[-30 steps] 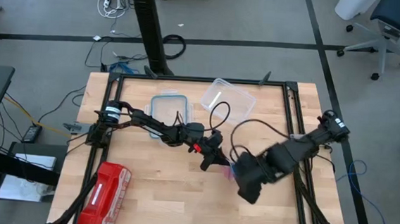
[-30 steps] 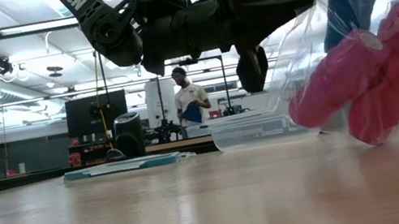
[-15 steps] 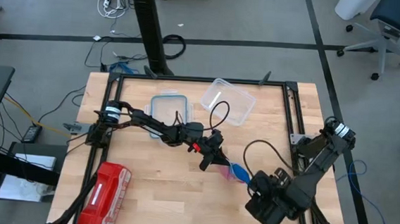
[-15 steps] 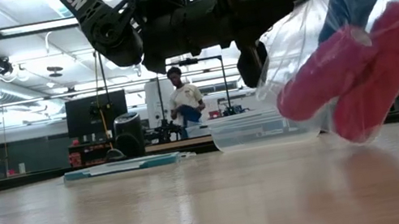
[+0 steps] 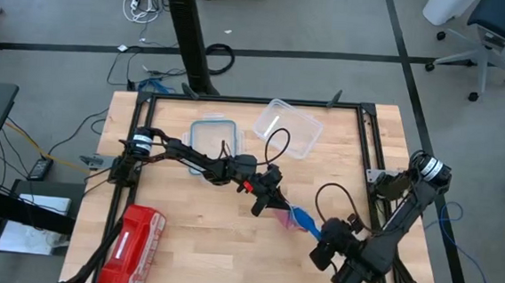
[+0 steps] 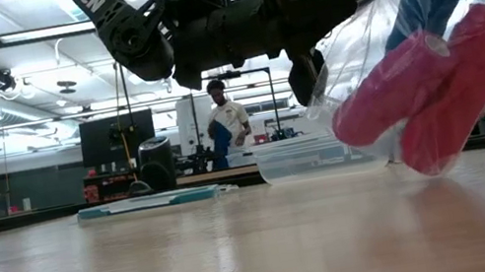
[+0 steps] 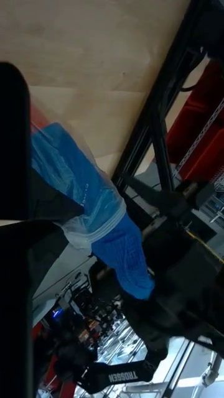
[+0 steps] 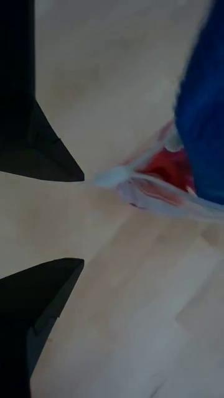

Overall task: Roll bandage
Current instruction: Put the blue bandage into the transparent zip bag

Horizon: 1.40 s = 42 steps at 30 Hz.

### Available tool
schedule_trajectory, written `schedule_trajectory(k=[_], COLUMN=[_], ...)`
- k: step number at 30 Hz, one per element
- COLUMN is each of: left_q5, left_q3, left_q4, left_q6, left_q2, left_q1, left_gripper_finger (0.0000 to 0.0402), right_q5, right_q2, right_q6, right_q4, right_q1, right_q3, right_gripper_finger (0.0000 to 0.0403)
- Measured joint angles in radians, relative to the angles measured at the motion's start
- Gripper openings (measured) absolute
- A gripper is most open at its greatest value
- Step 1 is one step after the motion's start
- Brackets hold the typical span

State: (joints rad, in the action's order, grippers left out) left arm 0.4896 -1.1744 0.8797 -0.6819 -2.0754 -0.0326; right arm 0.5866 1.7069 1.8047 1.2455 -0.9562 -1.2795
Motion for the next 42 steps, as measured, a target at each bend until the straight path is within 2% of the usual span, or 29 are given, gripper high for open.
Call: schedule_trajectory(k=[5,11,16,22,27,31,36,40,42], left_q5=[0.0,0.002,0.002,0.003,0.003,0.002,0.003,0.01,0.024], left_q3=[0.0,0.0,0.0,0.0,0.0,0.0,0.0,0.0,0.001], left_q4=[0.005,0.007,0.007,0.008,0.012,0.022,0.027,0.039,0.043], left_q6=[0.0,0.016,0.016,0.016,0.016,0.008,0.001,-0.003,-0.007], left_q2=[0.0,0.0,0.0,0.0,0.0,0.0,0.0,0.0,0.0], left_q1=[0.0,0.0,0.0,0.0,0.0,0.0,0.0,0.0,0.0], left_gripper_finger=[0.0,0.0,0.0,0.0,0.0,0.0,0.0,0.0,0.0], right_q5=[0.083,0.151,0.138,0.248,0.243,0.256,0.258,0.254,0.242], right_q2=[0.0,0.0,0.0,0.0,0.007,0.012,0.023,0.027,0.025], right_q6=[0.005,0.147,0.132,0.105,0.05,-0.013,-0.101,-0.108,-0.101], right_q4=[-0.025,-0.049,-0.068,-0.147,-0.168,-0.18,-0.221,-0.225,-0.224], right_q1=[0.0,-0.004,-0.018,-0.033,-0.023,0.001,0.016,0.015,0.003], right_q3=[0.044,0.088,0.094,0.094,0.094,0.094,0.094,0.094,0.093], right_gripper_finger=[0.021,0.021,0.021,0.021,0.0201,0.0164,0.009,0.003,0.0015])
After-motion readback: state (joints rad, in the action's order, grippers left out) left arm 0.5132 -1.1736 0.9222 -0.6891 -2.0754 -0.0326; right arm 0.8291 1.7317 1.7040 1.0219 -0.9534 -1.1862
